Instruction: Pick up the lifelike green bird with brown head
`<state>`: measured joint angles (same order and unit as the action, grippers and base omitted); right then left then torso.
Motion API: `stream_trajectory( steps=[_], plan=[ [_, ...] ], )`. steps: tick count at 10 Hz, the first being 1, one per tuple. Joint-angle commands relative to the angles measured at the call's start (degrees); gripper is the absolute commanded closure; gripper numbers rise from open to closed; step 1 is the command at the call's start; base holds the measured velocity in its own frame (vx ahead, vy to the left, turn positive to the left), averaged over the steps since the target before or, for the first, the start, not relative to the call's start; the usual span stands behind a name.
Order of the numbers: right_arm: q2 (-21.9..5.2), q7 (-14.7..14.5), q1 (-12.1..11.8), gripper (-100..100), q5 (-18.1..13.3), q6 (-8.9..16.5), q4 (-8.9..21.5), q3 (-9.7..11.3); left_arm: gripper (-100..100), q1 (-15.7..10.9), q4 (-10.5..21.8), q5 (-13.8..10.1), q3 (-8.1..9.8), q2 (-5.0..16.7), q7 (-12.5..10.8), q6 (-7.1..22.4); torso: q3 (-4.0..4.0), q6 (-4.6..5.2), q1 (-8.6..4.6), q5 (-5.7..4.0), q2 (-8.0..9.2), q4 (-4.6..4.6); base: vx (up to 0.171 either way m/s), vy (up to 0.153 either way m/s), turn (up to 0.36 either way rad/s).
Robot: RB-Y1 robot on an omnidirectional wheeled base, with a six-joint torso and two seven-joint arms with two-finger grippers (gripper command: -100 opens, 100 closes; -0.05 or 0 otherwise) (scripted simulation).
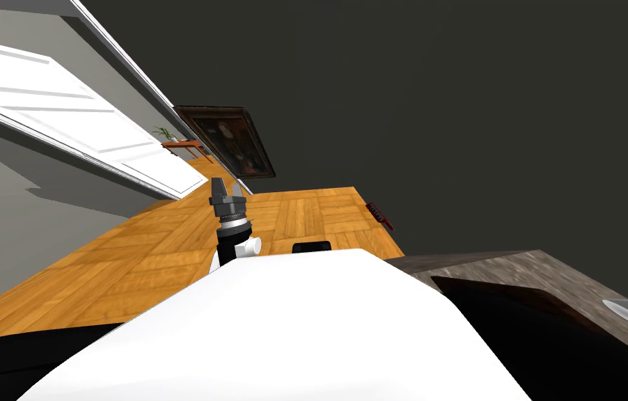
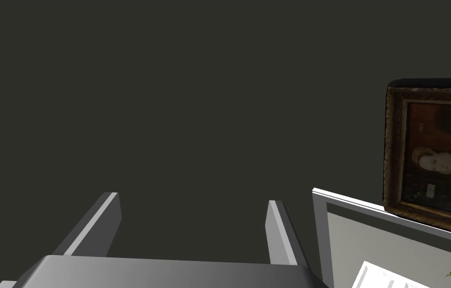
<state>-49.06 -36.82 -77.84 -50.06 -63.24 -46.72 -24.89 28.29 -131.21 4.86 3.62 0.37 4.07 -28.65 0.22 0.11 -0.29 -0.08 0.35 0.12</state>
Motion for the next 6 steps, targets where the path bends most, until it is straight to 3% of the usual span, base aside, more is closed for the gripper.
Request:
stream_trajectory(
  steps=[1, 2, 3, 4, 5, 6],
  plan=[
    [0.94, -0.94, 0.33, -100, -2.23, 0.15, -0.07, 1.52, 0, 0.00, 0.00, 0.00, 0.00, 0.00, 0.00, 0.00, 0.00, 0.00, 0.00, 0.00, 0.00, 0.00, -0.041, -0.070, 0.055],
    [0.84, -0.35, -0.17, -100, -1.29, 0.42, -0.74, 0.83, 0, 0.00, 0.00, 0.00, 0.00, 0.00, 0.00, 0.00, 0.01, -0.01, 0.03, 0.01, 0.02, 0.00, -0.022, -0.035, 0.017],
    [0.93, -0.47, -0.16, 0, -1.46, 0.51, -0.79, 0.96, 0, 0.00, 0.00, 0.00, 0.00, 0.00, 0.00, 0.00, -0.03, -0.01, 0.15, 0.03, -0.05, -0.01, -0.004, -0.006, -0.001],
    [-1.95, 1.92, 1.38, -100, 1.42, 3.20, -2.93, 3.81, 0, 0.00, 0.00, 0.00, -0.01, -0.01, 0.00, 0.00, -0.07, -0.01, 0.26, 0.06, -0.11, -0.03, -0.120, 0.029, 0.038],
    [-3.04, 1.92, 1.38, -100, 2.74, 3.20, -2.93, 5.26, 0, -0.01, 0.00, 0.00, -0.01, -0.01, 0.00, 0.00, 0.07, -0.04, 0.38, 0.09, 0.16, 0.02, -0.144, 0.047, 0.023],
    [-3.73, 1.92, 1.38, -100, 2.74, 3.20, -2.93, 5.26, 0, -0.01, 0.00, 0.00, -0.01, -0.01, 0.00, 0.00, 0.16, -0.01, 0.44, 0.10, 0.28, 0.06, -0.065, 0.020, -0.005]
  ],
)
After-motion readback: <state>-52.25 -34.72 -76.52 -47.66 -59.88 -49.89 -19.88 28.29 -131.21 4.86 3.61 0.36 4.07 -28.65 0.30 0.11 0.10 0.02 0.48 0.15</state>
